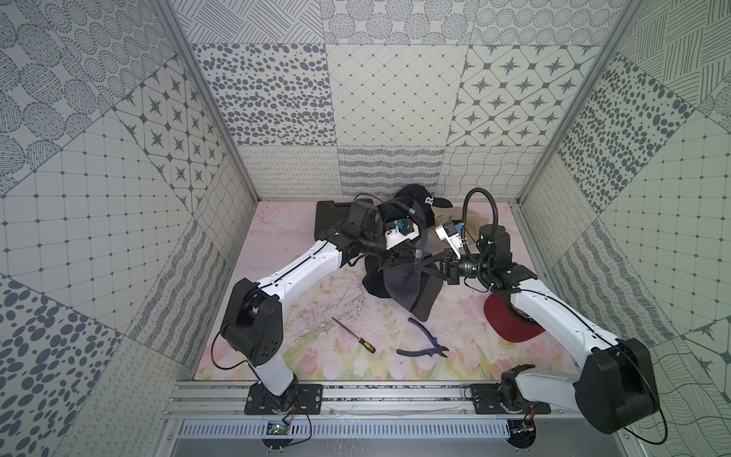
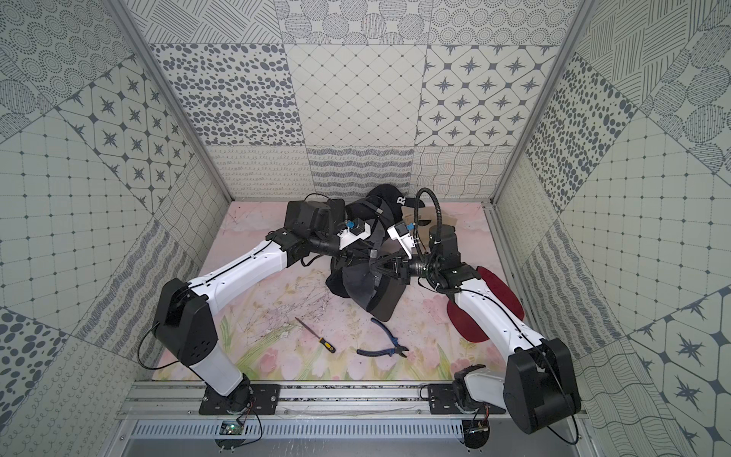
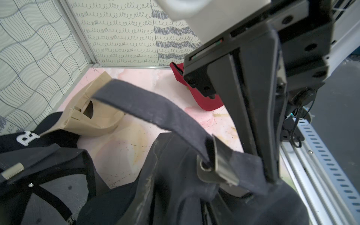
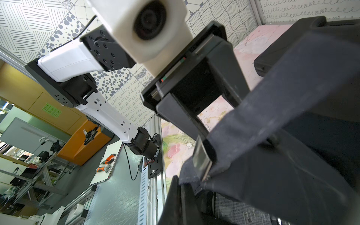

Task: Open the adjustable buckle of the baseball cap
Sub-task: Pull the adjustable strap on the baseball cap.

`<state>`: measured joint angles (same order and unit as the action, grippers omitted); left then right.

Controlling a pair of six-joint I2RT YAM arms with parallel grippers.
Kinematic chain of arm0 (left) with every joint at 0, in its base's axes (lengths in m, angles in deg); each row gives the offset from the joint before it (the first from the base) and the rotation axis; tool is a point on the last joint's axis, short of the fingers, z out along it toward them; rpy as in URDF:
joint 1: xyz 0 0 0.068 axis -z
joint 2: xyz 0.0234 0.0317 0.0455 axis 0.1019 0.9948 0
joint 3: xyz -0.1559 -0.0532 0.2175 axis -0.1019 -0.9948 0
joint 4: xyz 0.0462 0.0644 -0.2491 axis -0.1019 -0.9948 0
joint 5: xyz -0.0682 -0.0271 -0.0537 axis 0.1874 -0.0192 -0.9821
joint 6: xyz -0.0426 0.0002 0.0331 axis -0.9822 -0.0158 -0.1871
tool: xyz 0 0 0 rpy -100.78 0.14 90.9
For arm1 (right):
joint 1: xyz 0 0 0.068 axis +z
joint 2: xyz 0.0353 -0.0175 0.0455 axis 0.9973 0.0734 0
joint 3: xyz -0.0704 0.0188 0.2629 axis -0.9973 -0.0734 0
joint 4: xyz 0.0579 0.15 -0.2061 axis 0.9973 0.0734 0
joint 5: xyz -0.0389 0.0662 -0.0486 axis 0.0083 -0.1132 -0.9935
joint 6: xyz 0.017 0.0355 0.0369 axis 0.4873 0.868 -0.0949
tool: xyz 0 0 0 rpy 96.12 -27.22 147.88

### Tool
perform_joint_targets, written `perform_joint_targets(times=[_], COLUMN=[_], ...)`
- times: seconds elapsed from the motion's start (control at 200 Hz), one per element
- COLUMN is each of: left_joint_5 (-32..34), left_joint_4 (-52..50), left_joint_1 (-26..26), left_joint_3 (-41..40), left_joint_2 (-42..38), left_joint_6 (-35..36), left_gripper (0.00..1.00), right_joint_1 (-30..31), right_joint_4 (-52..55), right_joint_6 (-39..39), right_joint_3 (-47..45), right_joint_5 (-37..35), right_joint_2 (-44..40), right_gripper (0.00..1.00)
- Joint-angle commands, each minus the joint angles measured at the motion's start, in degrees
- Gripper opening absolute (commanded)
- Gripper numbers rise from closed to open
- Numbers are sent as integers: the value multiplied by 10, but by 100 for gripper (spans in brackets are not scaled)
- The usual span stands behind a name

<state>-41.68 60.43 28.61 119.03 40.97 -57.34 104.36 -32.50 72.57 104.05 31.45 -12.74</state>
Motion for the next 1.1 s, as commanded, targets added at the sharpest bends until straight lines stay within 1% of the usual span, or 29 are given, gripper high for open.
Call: perform_joint_targets(times=[0.0,0.045,0.135,0.335,0.41,0.495,0.72,0.8,0.895,0.92,0.94,0.99,1.01,1.071,1.096], left_joint_5=[-31,-33,-19,12,44,72,75,70,65,64,61,63,64,62,61], left_joint_4=[47,50,68,124,141,153,120,109,84,81,79,86,93,108,109], left_joint_1=[4,4,4,5,4,3,3,3,4,4,4,4,4,4,4], left_joint_3=[16,17,10,-2,-2,5,49,50,49,46,43,28,21,-5,-11], left_joint_2=[11,14,15,11,10,9,14,14,14,13,12,5,1,-9,-13], left_joint_6=[-36,-46,-80,-193,-237,-269,-292,-283,-253,-245,-237,-219,-211,-179,-163], left_gripper=[22,12,0,0,0,0,0,0,0,5,12,37,45,62,66], right_joint_1=[0,0,0,0,0,0,1,0,-1,-2,-3,-5,-6,-8,-10], right_joint_4=[-41,-54,-73,-85,-80,-76,-74,-72,-62,-56,-51,-37,-32,-18,-11], right_joint_6=[14,24,38,46,44,39,34,30,21,20,18,15,14,2,-5], right_joint_3=[-8,-12,-19,-25,-27,-32,-50,-54,-47,-41,-37,-22,-17,-4,0], right_joint_5=[-24,-37,-57,-96,-95,-97,-104,-113,-115,-113,-111,-102,-98,-83,-77], right_joint_2=[3,2,-2,-17,-12,-5,-5,-20,-34,-34,-34,-30,-28,-21,-19], right_gripper=[0,0,0,0,0,0,0,0,0,0,0,0,0,0,0])
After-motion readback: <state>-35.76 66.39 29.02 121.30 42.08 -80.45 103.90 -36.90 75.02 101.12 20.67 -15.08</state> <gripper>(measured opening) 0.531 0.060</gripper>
